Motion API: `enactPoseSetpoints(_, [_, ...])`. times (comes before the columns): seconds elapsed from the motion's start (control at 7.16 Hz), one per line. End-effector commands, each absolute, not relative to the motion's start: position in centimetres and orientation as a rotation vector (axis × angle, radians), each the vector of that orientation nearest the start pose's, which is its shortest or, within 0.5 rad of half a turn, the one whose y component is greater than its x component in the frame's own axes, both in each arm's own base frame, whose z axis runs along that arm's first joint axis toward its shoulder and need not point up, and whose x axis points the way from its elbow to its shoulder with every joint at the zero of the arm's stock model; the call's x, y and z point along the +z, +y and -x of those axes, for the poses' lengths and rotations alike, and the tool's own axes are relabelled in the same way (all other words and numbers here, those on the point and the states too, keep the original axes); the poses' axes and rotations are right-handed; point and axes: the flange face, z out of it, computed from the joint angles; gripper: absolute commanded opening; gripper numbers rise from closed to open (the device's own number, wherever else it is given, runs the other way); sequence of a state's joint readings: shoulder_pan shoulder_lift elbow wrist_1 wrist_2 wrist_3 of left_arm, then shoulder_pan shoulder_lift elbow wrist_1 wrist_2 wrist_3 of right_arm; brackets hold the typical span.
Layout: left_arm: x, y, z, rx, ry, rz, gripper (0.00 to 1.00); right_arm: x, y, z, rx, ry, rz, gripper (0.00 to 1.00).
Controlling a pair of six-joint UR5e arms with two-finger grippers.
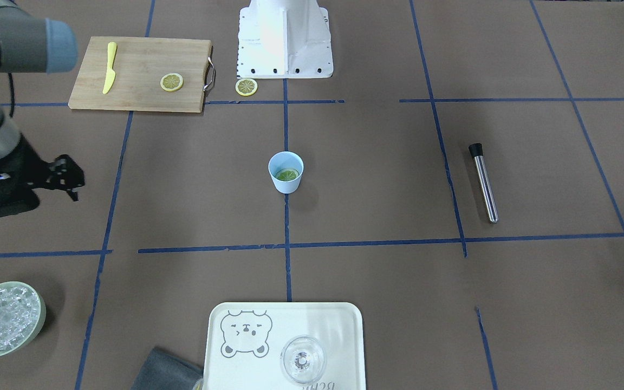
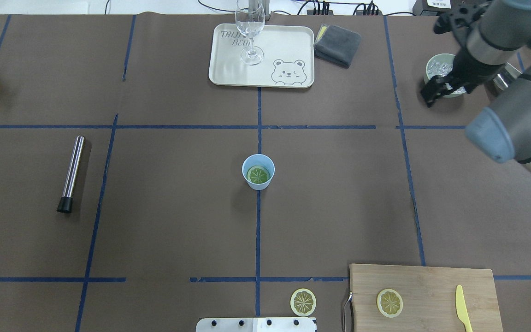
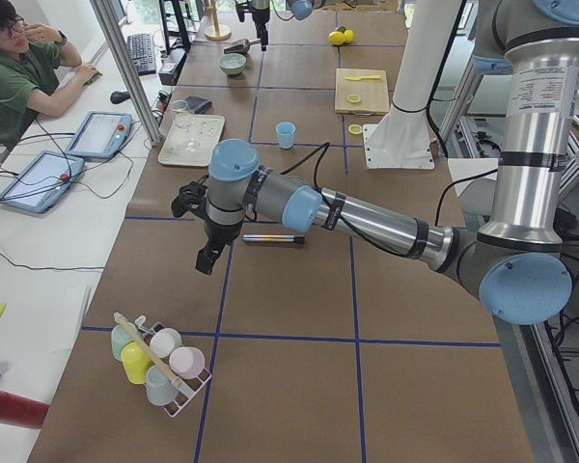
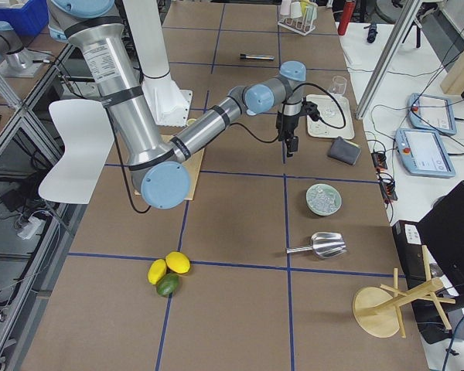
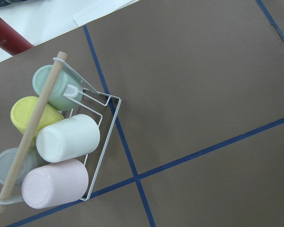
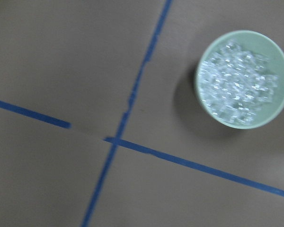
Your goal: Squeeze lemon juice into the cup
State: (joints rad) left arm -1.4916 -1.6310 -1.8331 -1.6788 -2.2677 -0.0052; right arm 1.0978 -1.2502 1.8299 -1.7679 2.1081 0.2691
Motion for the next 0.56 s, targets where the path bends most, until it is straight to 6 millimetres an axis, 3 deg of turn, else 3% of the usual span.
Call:
enactPoseSetpoints(0.0, [45.9, -54.0, -3.3, 0.193, 0.751, -0.348, 1.00, 50.9, -52.7, 5.5, -0.447, -0.591, -0.140, 1.00])
enactPoseSetpoints(0.14, [42.8, -55.1, -3.8, 0.225, 0.773, -0.428, 1.00, 55.4, -50.9, -0.3, -0.378, -0.574, -0.100, 1.00])
enactPoseSetpoints(0.28, [41.1, -55.4, -4.8, 0.293, 0.792, -0.569, 1.00, 57.1, -49.6, -4.1, -0.263, -0.633, -0.076, 1.00])
enactPoseSetpoints(0.42, [40.4, -55.6, -8.2, 0.407, 0.829, -0.721, 1.00, 58.8, -49.2, -6.1, -0.160, -0.674, -0.039, 1.00])
